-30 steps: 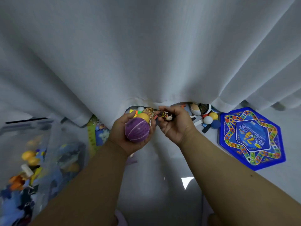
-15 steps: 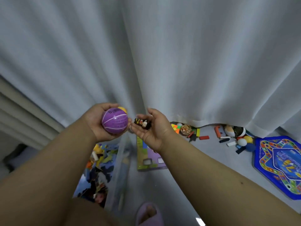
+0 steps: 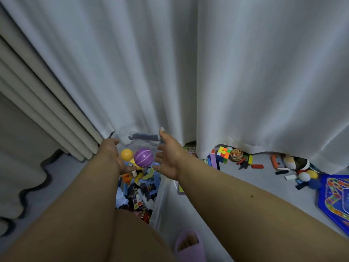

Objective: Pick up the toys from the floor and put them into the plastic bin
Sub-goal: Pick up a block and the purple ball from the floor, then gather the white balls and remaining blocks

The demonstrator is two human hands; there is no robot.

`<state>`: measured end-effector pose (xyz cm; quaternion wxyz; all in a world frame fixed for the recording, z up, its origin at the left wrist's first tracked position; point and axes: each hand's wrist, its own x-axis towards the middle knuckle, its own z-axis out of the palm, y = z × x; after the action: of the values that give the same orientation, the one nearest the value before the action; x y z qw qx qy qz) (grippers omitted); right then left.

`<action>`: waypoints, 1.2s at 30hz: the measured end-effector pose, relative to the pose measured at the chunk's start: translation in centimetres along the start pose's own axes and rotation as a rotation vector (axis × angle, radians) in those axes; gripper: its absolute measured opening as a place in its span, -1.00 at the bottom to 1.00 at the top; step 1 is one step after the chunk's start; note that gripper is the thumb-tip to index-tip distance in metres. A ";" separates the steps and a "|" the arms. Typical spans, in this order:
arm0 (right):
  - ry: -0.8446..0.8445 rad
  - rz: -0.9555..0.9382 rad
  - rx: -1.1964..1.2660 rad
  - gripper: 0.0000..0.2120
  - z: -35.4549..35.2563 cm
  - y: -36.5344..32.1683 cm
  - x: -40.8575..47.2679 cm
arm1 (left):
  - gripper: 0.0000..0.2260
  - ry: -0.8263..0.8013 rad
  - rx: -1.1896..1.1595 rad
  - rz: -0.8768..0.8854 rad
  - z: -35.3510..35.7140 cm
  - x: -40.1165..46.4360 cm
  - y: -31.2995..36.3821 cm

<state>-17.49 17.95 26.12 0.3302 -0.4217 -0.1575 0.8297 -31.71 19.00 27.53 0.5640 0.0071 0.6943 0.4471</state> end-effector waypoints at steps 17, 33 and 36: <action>0.360 -0.169 -0.063 -0.47 -16.2 -6.7 -4.5 | -0.48 -0.455 0.273 0.083 15.3 -3.2 -5.1; 0.728 -0.234 0.073 -0.58 -34.3 -8.3 -11.4 | -0.60 -0.659 0.652 0.007 26.3 -5.4 -15.4; 0.861 -0.136 -0.004 -0.61 -36.9 -6.8 -11.5 | -0.64 -0.647 0.795 0.039 26.8 -4.1 -16.8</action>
<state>19.94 14.49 14.69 0.4191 -0.7184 -0.0346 0.5541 -0.78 23.22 21.16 0.6953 0.3720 0.6002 0.1339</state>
